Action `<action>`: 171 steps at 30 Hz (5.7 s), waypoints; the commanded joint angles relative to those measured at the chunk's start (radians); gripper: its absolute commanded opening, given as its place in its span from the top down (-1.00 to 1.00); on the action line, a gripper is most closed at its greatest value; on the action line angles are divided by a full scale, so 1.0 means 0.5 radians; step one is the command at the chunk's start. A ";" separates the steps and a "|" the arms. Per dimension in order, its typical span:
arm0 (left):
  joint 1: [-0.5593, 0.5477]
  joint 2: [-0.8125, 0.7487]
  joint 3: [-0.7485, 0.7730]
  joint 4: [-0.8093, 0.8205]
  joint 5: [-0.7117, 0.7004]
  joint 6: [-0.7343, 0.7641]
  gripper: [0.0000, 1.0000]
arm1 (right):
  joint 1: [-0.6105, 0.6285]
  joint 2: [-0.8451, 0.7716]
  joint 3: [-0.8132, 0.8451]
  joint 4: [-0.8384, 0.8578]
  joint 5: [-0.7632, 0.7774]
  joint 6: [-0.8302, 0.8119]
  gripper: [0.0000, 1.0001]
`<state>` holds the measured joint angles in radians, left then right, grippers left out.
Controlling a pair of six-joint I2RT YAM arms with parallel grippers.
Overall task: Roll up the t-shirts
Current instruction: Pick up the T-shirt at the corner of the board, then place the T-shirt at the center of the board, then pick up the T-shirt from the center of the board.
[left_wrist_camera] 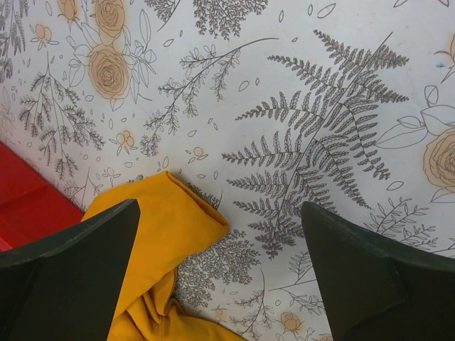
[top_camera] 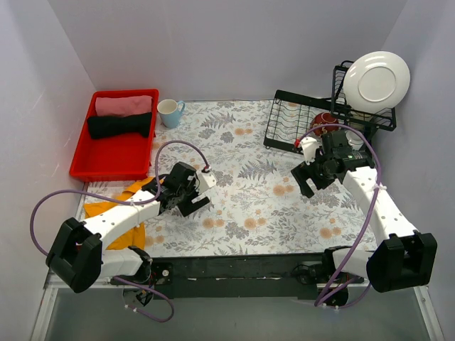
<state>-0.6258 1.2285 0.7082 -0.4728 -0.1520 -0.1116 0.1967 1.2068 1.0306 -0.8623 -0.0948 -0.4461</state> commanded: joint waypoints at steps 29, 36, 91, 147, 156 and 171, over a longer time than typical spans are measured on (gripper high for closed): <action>1.788 -0.708 -0.162 -0.010 -1.059 0.487 -0.96 | 0.386 0.590 0.706 -0.153 -0.630 -0.277 -0.93; 1.758 -0.806 0.093 -0.492 -0.345 0.030 -0.96 | 0.417 0.670 0.706 -0.110 -0.565 -0.277 -0.93; 0.761 0.543 2.072 -0.580 1.986 -1.151 0.59 | 0.180 0.332 1.065 0.099 -0.743 0.058 -0.88; 1.310 -0.175 0.636 -0.803 0.973 -0.173 -0.28 | 0.239 0.829 1.477 -0.325 -1.309 0.164 0.97; 1.264 0.034 0.541 -0.883 1.598 -0.133 -0.51 | 0.088 1.032 1.433 -0.190 -1.289 0.266 0.97; -0.220 0.068 0.314 -0.512 0.980 -0.525 -0.13 | 0.039 1.360 1.749 -0.147 -1.084 0.288 0.97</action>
<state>-0.6262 1.2324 0.9207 -0.7952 0.5240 -0.2913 0.2234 1.8721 1.8328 -0.9489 -0.6388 -0.3168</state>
